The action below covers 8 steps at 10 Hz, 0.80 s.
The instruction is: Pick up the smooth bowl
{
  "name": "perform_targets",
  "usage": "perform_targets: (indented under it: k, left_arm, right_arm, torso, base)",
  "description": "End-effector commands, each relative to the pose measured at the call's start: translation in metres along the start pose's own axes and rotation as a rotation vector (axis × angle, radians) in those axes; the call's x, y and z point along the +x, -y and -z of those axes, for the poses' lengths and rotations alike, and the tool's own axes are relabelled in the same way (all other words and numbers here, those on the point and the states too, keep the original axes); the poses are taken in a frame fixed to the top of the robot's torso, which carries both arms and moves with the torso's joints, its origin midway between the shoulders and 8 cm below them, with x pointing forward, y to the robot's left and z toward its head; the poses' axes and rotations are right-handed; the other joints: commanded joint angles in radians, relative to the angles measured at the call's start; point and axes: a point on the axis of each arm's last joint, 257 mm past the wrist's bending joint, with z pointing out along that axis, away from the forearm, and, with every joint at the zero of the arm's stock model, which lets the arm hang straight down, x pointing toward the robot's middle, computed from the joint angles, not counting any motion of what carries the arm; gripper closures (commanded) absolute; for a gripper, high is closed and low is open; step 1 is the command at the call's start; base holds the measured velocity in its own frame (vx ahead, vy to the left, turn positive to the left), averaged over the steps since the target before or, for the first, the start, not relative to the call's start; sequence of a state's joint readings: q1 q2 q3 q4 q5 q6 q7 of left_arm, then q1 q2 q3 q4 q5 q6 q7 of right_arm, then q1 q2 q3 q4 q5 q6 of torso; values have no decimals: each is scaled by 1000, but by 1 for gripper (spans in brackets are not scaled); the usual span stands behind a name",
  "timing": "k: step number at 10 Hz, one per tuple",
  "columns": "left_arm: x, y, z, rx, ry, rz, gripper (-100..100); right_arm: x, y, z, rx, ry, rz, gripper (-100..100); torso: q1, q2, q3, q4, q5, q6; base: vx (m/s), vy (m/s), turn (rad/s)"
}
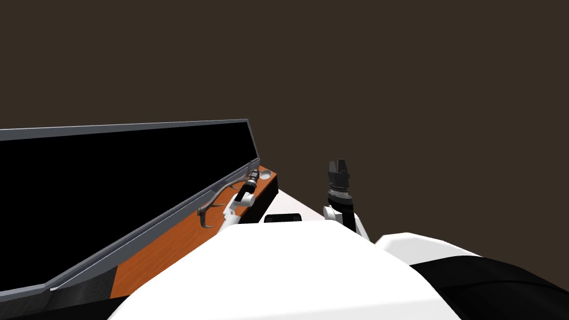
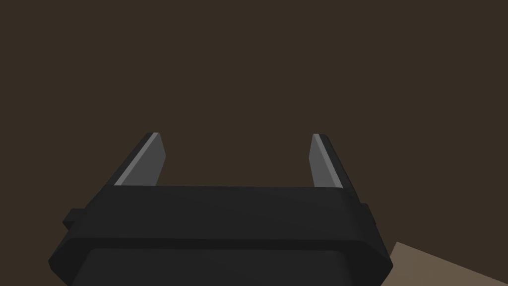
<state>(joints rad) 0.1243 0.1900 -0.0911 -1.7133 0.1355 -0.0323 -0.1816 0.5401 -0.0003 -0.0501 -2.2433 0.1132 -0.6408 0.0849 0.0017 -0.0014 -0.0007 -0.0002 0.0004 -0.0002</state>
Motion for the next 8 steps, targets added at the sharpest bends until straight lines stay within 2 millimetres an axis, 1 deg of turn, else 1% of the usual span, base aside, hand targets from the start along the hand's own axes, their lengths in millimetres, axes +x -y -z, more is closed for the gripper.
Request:
perform_targets:
  k: [1,2,3,4,5,6,7,8]
  left_arm:
    - [3,-17,0,-49,-9,-1,-100]
    - [3,-33,-6,-98,-20,-2,-100]
    - [4,-41,-5,-114,-21,-2,-100]
    - [4,-50,-10,-151,-30,-2,-100]
    - [4,-61,-8,-173,-31,-2,-100]
    - [4,-65,-7,-180,-31,-2,-100]
    - [4,-85,-10,-238,-40,-2,-100]
    - [2,-95,-14,-271,-45,-1,-100]
  right_arm:
    - [0,0,0,0,0,0,0]
    - [0,0,0,0,0,0,0]
    - [0,0,0,0,0,0,0]
    - [0,0,0,0,0,0,0]
    - [0,0,0,0,0,0,0]
    - [0,0,0,0,0,0,0]
    - [0,0,0,0,0,0,0]
    - [0,0,0,0,0,0,0]
  torso:
    - [0,0,0,0,0,0]
    - [0,0,0,0,0,0]
    - [0,0,0,0,0,0]
    - [0,0,0,0,0,0]
    - [0,-1,0,0,0,0]
    - [0,-1,0,0,0,0]
    - [-1,0,0,0,0,-1]
    - [-1,-1,0,0,0,0]
  base:
    - [9,12,-56]
    - [12,13,-98]
    - [12,14,-56]
    - [21,11,-96]
    - [20,12,-59]
    - [7,5,5]
    - [17,4,-98]
    - [34,16,-181]
